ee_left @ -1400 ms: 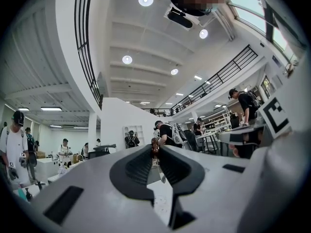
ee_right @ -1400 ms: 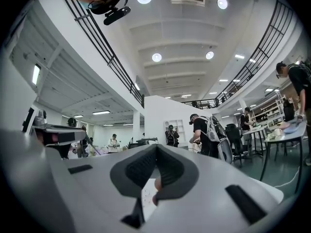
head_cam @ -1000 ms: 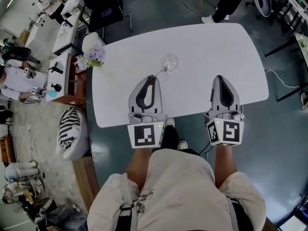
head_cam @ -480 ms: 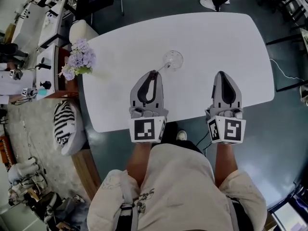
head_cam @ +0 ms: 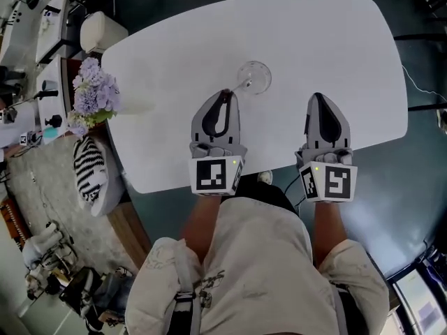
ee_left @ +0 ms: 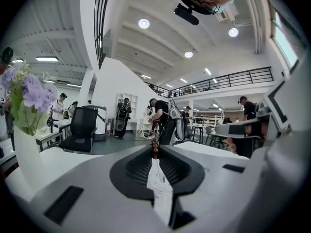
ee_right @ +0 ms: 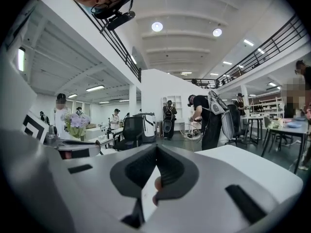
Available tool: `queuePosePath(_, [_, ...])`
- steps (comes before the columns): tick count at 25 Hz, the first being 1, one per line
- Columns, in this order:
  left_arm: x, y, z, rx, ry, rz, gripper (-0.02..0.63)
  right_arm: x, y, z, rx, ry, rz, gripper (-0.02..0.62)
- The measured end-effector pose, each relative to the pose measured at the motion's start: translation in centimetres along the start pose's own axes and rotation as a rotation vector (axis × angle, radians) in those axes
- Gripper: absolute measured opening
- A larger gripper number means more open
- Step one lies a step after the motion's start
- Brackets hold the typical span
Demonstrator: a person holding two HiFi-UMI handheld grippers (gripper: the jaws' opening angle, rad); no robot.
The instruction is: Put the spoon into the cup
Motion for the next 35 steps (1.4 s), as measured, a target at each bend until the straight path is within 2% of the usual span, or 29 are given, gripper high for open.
queuePosePath(16, [-0.3, -6.1, 7.5, -0.131, 0.088, 0.081, 0.041, 0.6, -5.1, 4.0, -0.113, -0.012, 0.036, -0.012])
queuePosePath(35, [0.2, -8.0, 10.0, -0.146, 0.146, 0.114, 0.044, 0.1, -5.8, 4.7, -0.138, -0.012, 0.05, -0.012])
Point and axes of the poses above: the fingertips, and each gripper's own axes: y backward along the fingers, x to its right, z out of its underside, the point moved 5 cm from there along y, backward along the fingers, and after that the axes turned 14 degrees about -y, right-handed, at the moved point
